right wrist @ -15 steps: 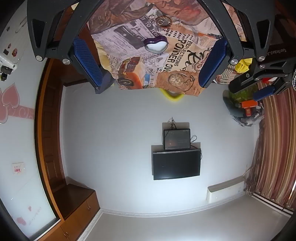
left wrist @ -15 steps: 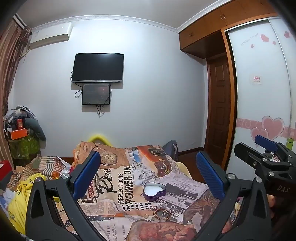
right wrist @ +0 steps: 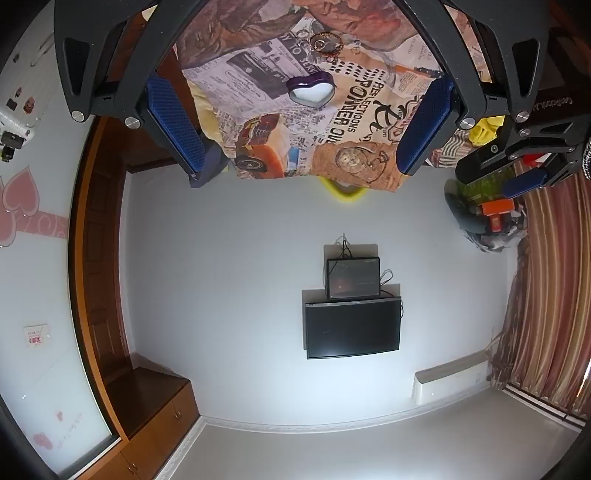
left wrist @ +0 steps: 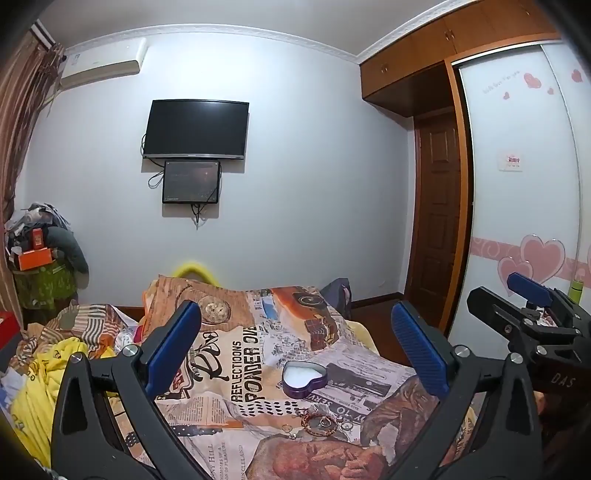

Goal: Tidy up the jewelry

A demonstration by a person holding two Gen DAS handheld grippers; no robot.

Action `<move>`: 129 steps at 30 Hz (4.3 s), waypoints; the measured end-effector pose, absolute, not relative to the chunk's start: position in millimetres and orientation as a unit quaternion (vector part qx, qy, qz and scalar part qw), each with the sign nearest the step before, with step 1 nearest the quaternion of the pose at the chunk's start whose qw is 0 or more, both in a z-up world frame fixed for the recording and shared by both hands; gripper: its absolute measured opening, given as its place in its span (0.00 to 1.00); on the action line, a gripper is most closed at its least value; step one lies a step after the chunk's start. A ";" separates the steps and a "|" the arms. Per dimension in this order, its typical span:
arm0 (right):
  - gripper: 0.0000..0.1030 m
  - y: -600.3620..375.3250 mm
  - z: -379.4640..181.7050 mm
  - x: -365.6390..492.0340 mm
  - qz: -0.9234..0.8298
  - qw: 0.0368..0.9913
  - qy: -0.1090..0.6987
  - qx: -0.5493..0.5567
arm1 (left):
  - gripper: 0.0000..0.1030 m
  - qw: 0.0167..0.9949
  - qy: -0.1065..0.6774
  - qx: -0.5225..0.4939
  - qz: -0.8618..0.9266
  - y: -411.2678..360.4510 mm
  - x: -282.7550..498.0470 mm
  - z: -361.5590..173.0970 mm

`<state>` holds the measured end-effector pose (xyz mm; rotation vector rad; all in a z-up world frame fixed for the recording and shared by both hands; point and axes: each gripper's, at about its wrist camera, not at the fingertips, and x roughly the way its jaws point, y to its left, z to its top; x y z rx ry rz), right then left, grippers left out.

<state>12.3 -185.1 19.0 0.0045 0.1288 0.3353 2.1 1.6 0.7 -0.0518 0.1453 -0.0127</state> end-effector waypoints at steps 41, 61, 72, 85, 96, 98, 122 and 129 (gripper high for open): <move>1.00 -182.4 13.8 15.0 0.172 0.982 0.074 0.000 | 1.00 0.996 0.079 -0.032 -0.005 3.5 6.0 -6.5; 1.00 -183.0 13.5 15.2 0.172 0.982 0.075 0.001 | 1.00 0.996 0.082 -0.033 -0.007 1.6 7.2 -10.9; 1.00 -183.5 8.7 25.7 0.171 0.981 0.092 0.004 | 1.00 0.994 0.104 -0.035 -0.008 7.1 23.6 -17.5; 1.00 -190.3 -29.8 75.8 0.142 0.972 0.185 -0.007 | 0.99 0.976 0.211 -0.043 0.015 37.4 96.3 -66.7; 0.89 -184.7 -76.9 119.6 0.139 0.948 0.282 -0.045 | 0.72 0.945 0.326 -0.028 -0.009 45.3 160.4 -130.9; 0.85 -183.8 -89.7 128.9 0.147 0.940 0.306 -0.047 | 0.70 0.939 0.344 -0.026 -0.017 43.4 169.1 -143.0; 0.59 -167.0 -171.3 167.2 0.218 0.876 0.429 -0.033 | 0.25 0.866 0.486 -0.035 -0.112 20.4 209.6 -234.6; 0.49 -155.2 -181.7 173.9 0.235 0.864 0.444 -0.039 | 0.22 0.860 0.495 -0.035 -0.115 18.4 212.0 -242.6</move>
